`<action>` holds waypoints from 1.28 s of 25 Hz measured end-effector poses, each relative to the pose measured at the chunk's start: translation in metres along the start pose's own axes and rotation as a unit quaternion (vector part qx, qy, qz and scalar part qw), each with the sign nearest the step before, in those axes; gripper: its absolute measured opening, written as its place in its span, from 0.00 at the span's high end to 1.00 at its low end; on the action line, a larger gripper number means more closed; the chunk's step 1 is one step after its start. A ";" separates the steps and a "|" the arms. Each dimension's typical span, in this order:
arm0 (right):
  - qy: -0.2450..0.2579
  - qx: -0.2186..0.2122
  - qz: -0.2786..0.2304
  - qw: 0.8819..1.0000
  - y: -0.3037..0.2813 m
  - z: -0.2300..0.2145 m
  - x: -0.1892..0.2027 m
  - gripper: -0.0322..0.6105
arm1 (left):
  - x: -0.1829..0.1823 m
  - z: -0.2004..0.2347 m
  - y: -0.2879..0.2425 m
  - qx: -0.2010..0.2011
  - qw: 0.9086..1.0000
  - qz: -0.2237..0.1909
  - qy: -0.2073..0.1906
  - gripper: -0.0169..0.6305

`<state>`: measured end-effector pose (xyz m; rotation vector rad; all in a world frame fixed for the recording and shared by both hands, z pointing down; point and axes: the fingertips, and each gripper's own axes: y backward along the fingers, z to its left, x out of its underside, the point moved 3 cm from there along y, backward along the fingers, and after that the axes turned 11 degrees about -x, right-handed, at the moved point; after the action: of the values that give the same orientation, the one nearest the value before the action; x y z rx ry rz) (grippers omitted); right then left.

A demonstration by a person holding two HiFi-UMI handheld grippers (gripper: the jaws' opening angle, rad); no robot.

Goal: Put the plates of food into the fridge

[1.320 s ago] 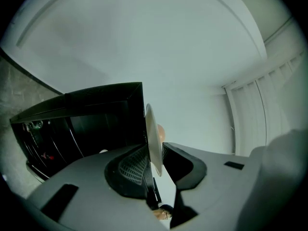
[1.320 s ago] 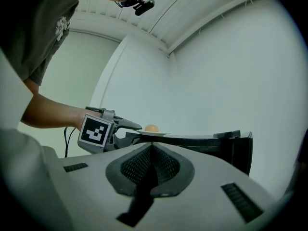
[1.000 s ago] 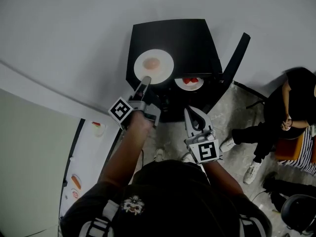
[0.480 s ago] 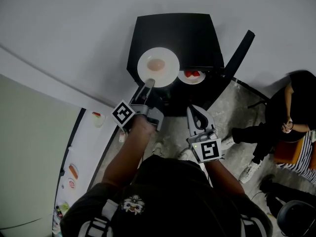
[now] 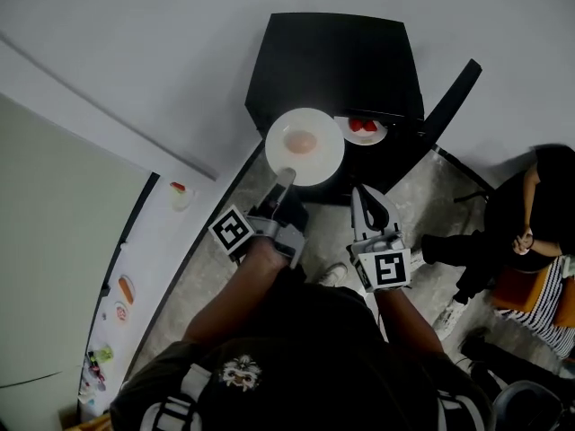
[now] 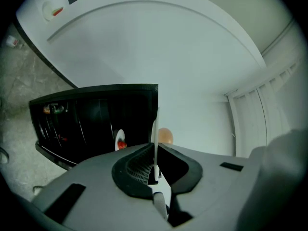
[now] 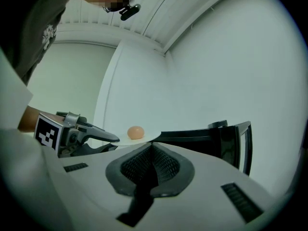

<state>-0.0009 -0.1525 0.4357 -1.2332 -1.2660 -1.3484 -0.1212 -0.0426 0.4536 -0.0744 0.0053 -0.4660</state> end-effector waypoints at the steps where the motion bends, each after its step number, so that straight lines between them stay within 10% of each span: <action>1: -0.002 -0.003 0.002 1.000 0.001 0.001 0.002 0.91 | 0.002 0.004 0.004 -0.003 1.000 0.001 -0.001 0.92; 32: -0.010 0.011 0.059 0.998 -0.015 -0.005 0.050 0.91 | -0.034 0.124 -0.024 -0.083 0.996 -0.037 0.008 0.92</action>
<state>-0.0217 -0.1554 0.4841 -1.2889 -1.2009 -1.2365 -0.1590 -0.0398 0.5786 -0.2355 0.0568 -0.5389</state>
